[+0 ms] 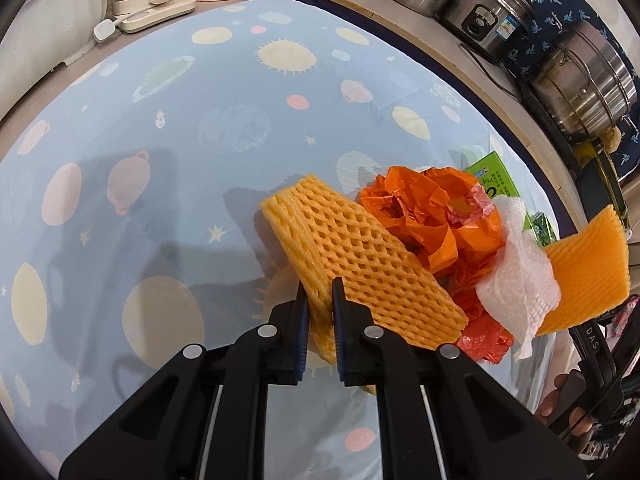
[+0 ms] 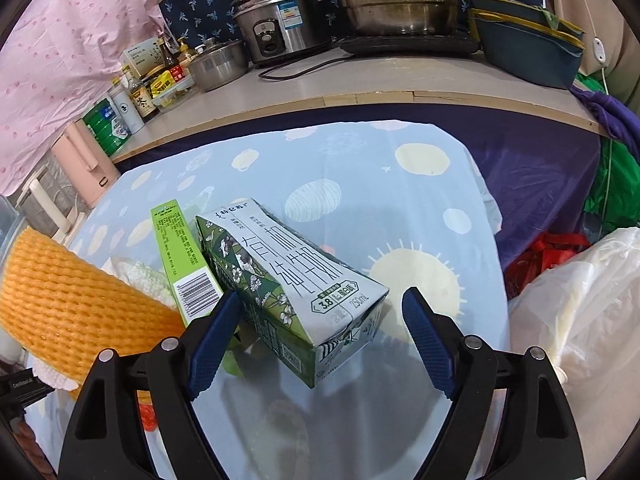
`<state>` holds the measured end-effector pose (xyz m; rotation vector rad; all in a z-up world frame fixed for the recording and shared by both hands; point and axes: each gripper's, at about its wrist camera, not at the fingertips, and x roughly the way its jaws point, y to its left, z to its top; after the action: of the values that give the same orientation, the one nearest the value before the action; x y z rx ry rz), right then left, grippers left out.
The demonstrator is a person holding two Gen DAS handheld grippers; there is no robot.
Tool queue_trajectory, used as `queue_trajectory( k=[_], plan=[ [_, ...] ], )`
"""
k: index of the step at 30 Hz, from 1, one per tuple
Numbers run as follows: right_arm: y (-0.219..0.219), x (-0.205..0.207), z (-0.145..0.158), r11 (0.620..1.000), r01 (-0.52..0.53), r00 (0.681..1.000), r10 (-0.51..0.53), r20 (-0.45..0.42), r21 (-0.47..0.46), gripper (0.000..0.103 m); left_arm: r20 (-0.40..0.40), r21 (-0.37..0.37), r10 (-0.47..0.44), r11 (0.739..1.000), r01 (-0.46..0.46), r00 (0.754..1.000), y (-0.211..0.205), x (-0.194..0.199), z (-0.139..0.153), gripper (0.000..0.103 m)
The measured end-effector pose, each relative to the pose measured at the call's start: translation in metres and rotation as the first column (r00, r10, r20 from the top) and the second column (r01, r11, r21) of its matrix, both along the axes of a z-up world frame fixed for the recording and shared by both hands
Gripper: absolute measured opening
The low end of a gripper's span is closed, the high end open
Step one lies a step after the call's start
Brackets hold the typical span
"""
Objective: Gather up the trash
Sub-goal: 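Close the right gripper on the green juice carton while the left gripper lifts the foam net, then carry the foam net and juice carton over the white bin with both grippers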
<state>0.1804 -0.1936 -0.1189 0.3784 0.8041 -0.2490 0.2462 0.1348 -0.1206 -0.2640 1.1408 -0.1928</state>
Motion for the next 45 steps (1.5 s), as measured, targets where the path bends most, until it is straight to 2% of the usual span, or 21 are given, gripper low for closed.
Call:
queue_trajectory(
  k=[2,4,10,16,26,32,45],
  plan=[
    [0.000,0.002,-0.002,1.000,-0.014,1.000,0.014,-0.005,0.018,0.078,0.003,0.003,-0.001,1.000,0.001,1.000,-0.001,0.001,0.000,0.010],
    [0.001,0.001,-0.003,0.999,-0.032,0.999,0.032,0.003,0.042,0.068,0.005,0.005,-0.002,1.000,0.002,1.000,-0.001,0.000,0.000,0.010],
    [0.011,-0.011,0.006,0.999,-0.049,0.999,0.048,0.021,0.009,0.062,0.009,0.003,-0.002,1.000,0.002,1.000,-0.002,-0.002,0.002,0.010],
    [0.021,-0.035,0.027,0.999,-0.025,0.999,0.026,0.042,-0.030,0.056,0.031,-0.006,-0.016,1.000,0.016,0.999,-0.003,-0.013,0.016,0.010],
    [0.034,-0.084,0.059,0.997,0.041,0.999,-0.038,0.037,-0.071,0.054,0.097,-0.017,-0.078,0.997,0.080,0.992,-0.012,-0.049,0.052,0.010],
    [0.036,-0.112,0.071,0.996,0.064,0.997,-0.061,0.054,-0.063,0.052,0.129,-0.020,-0.132,0.991,0.135,0.983,-0.023,-0.072,0.070,0.009],
    [0.030,-0.141,0.102,0.994,0.096,0.988,-0.088,0.130,-0.057,0.050,0.207,-0.011,-0.239,0.969,0.247,0.949,-0.058,-0.105,0.108,0.009]
  ],
)
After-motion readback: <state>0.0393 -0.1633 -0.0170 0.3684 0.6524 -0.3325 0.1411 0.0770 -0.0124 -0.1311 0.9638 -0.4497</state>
